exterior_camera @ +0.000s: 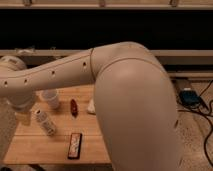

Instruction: Knock the bottle over

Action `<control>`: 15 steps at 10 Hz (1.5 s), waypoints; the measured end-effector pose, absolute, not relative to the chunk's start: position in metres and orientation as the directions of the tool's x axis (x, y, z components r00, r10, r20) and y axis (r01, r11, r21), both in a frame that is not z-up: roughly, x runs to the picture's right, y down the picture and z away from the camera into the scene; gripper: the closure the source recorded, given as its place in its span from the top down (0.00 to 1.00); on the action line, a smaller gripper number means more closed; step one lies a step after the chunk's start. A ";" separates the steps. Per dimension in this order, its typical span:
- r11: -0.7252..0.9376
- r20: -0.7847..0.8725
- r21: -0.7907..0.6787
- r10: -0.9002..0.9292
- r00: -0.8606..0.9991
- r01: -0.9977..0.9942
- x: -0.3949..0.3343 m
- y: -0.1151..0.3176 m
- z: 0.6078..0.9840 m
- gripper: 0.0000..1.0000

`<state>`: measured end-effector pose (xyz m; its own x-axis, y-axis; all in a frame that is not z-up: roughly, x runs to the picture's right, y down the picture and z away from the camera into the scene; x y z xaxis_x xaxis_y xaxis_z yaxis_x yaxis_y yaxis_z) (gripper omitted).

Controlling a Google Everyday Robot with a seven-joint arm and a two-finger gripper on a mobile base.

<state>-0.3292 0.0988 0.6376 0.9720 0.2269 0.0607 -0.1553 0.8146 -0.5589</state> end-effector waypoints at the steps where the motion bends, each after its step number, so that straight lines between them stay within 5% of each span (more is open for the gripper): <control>1: 0.810 0.061 -0.564 0.236 0.970 -0.161 -0.326 0.095 0.639 0.72; 15: 0.842 0.055 -0.528 0.166 0.985 -0.113 -0.343 0.121 0.681 0.72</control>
<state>-0.3429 0.1215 0.6812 0.9845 0.1664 0.0551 -0.1127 0.8418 -0.5279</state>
